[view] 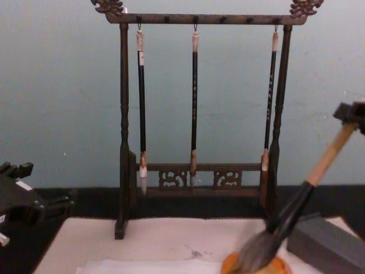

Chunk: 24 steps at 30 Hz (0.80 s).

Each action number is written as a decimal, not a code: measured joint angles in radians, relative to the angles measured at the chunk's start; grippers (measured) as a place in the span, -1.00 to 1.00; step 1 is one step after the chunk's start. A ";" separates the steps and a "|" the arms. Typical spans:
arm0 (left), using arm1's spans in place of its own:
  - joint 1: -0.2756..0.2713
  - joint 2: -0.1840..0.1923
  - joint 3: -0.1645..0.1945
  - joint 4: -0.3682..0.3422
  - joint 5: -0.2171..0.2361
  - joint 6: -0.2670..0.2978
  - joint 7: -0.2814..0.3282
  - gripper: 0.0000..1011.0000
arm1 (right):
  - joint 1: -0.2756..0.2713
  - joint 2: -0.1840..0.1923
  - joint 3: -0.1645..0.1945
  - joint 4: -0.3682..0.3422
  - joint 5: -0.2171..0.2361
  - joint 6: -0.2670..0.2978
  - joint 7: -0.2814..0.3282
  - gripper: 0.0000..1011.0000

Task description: Pick up the brush from the inkstone, write on the paper, then place the brush back to its original position.

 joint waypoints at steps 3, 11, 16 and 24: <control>0.000 0.000 0.000 0.000 0.000 0.000 0.000 1.00 | -0.003 0.000 0.009 0.012 0.026 0.002 -0.002 -0.65; 0.000 0.000 0.000 0.000 0.000 0.000 0.000 1.00 | -0.005 -0.006 0.025 0.033 0.076 -0.009 0.008 -0.65; 0.000 0.000 0.000 0.000 0.000 0.000 0.000 1.00 | -0.005 -0.005 0.024 0.032 0.073 -0.008 0.008 -0.65; 0.000 0.000 0.000 0.000 0.000 0.000 0.000 1.00 | -0.005 -0.004 0.023 0.030 0.068 -0.006 0.007 -0.65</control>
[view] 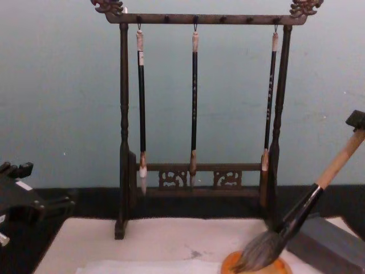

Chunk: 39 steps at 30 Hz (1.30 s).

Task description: Pick up the brush from the inkstone, write on the paper, then place the brush back to its original position.

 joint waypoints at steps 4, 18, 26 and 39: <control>0.000 0.000 0.000 0.000 0.000 0.000 0.000 1.00 | 0.000 -0.001 0.001 0.001 0.001 0.000 0.000 -0.65; 0.000 0.000 0.000 0.000 0.000 0.000 0.000 1.00 | 0.053 -0.020 0.039 0.091 0.161 0.035 -0.011 -0.65; 0.000 0.000 0.000 0.000 0.000 0.000 0.000 1.00 | 0.068 -0.039 0.072 0.155 0.297 0.083 -0.011 -0.65; 0.000 0.000 0.000 0.000 0.000 0.000 0.000 1.00 | 0.097 -0.020 0.058 0.228 0.374 0.129 -0.029 -0.65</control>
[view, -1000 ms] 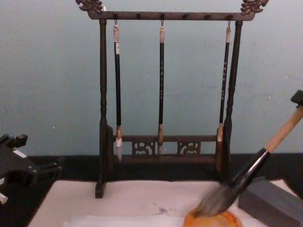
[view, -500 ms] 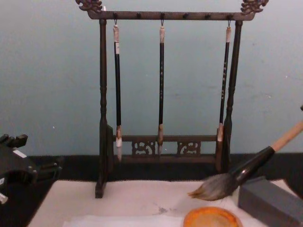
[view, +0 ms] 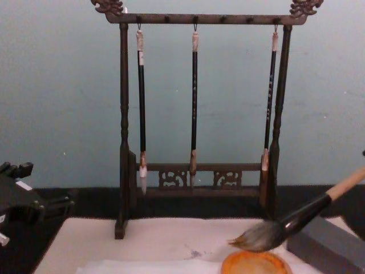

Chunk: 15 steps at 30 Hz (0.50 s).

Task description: Pick up the brush from the inkstone, write on the paper, then place the brush back to its original position.

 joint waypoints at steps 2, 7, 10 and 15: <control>0.000 0.000 0.000 0.000 0.000 0.000 0.000 1.00 | 0.014 0.007 -0.012 0.021 0.004 0.008 0.000 -0.65; 0.000 0.000 0.000 0.000 0.000 0.000 0.000 1.00 | 0.055 0.014 -0.034 0.078 0.020 0.025 0.003 -0.65; 0.000 0.000 0.000 0.000 0.000 0.000 0.000 1.00 | 0.073 0.018 -0.044 0.105 0.032 0.034 0.006 -0.65; 0.000 0.000 0.000 0.000 0.000 0.000 0.000 1.00 | 0.094 0.026 -0.058 0.138 0.047 0.048 0.004 -0.65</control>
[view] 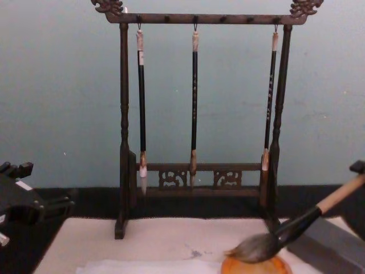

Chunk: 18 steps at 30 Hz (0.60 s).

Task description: Pick up the brush from the inkstone, write on the paper, then place the brush back to its original position.

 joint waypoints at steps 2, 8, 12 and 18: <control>0.000 0.000 0.000 0.000 0.000 0.000 0.000 1.00 | 0.008 0.004 -0.007 0.012 0.005 0.003 -0.005 -0.65; 0.000 0.000 0.000 0.000 0.000 0.000 0.000 1.00 | 0.027 0.011 -0.026 0.037 0.008 0.004 -0.016 -0.65; 0.000 0.000 0.000 0.000 0.000 0.000 0.000 1.00 | 0.045 0.017 -0.045 0.060 0.008 0.002 -0.021 -0.65; 0.000 0.000 0.000 0.000 0.000 0.000 0.000 1.00 | 0.068 0.023 -0.066 0.090 0.008 -0.007 -0.024 -0.65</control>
